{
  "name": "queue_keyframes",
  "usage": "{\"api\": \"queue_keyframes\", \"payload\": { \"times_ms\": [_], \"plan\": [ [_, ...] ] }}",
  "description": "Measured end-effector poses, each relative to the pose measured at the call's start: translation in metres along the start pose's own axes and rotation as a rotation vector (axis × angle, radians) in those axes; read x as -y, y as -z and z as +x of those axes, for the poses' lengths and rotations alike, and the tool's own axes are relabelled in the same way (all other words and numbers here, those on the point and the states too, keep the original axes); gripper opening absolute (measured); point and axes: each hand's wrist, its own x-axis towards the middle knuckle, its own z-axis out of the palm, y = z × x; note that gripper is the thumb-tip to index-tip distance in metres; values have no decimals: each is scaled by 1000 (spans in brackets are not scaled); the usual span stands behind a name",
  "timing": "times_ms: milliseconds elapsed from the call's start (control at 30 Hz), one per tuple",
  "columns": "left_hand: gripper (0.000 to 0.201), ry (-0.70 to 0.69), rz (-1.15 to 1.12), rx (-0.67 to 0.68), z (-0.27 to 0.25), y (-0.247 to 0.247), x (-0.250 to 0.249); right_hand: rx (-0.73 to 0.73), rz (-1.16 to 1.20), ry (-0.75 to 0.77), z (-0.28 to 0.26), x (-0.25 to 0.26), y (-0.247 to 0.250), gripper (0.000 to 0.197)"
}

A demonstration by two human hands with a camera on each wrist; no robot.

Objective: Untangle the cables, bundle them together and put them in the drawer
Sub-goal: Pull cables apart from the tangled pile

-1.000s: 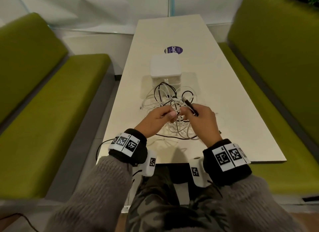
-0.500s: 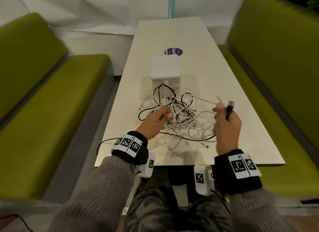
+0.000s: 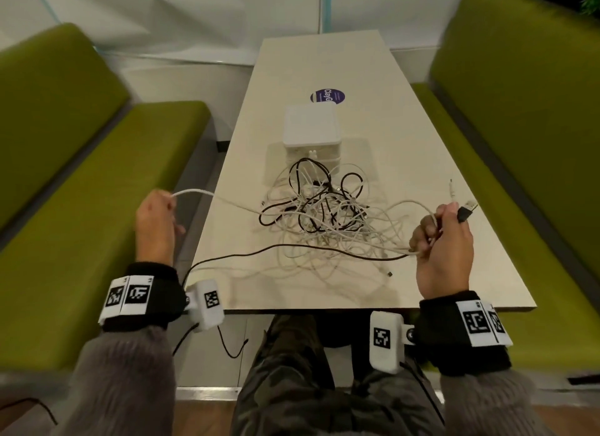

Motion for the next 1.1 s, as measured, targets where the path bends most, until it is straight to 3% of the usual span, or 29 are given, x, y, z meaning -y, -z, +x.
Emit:
{"api": "queue_keyframes", "payload": {
  "times_ms": [100, 200, 300, 333, 400, 433, 500, 533, 600, 667, 733, 833, 1000, 1100],
  "plan": [
    [27, 130, 103, -193, 11, 14, 25, 18, 0, -11, -5, -6, 0, 31],
    [36, 256, 238, -332, 25, 29, 49, 22, -1, -22, -6, -5, 3, 31],
    [44, 402, 530, -357, 21, 26, 49, 104, 59, -55, -10, -4, 3, 34],
    [53, 374, 611, -334, 10, 17, 40, 136, 80, -66, -12, -5, 1, 34],
    [63, 100, 705, -302, -15, -11, 23, 192, 113, -95, -18, -9, -5, 34],
    [59, -123, 685, -249, -28, -27, 17, 218, 122, -109, -21, -11, -8, 33],
    [45, -550, 516, 48, -60, -59, 3, 277, 137, -129, -27, -15, -14, 31],
    [42, -622, 391, 284, -81, -74, -7, 308, 143, -133, -29, -17, -17, 29],
    [45, -583, 315, 790, -118, -101, -22, 343, 156, -129, -35, -20, -21, 29],
    [56, -522, 341, 1093, -143, -121, -24, 333, 181, -127, -36, -21, -21, 31],
    [51, -420, 337, 1173, -149, -126, -18, 290, 199, -134, -32, -18, -15, 34],
    [29, -469, 484, 1155, -134, -122, -7, 213, 240, -138, -26, -13, -8, 36],
    [34, -442, 548, 1128, -104, -98, 16, 62, 324, -119, -15, -8, -1, 40],
    [33, -409, 557, 1112, -95, -88, 23, 57, 311, -109, -11, -3, 3, 40]
  ]
}}
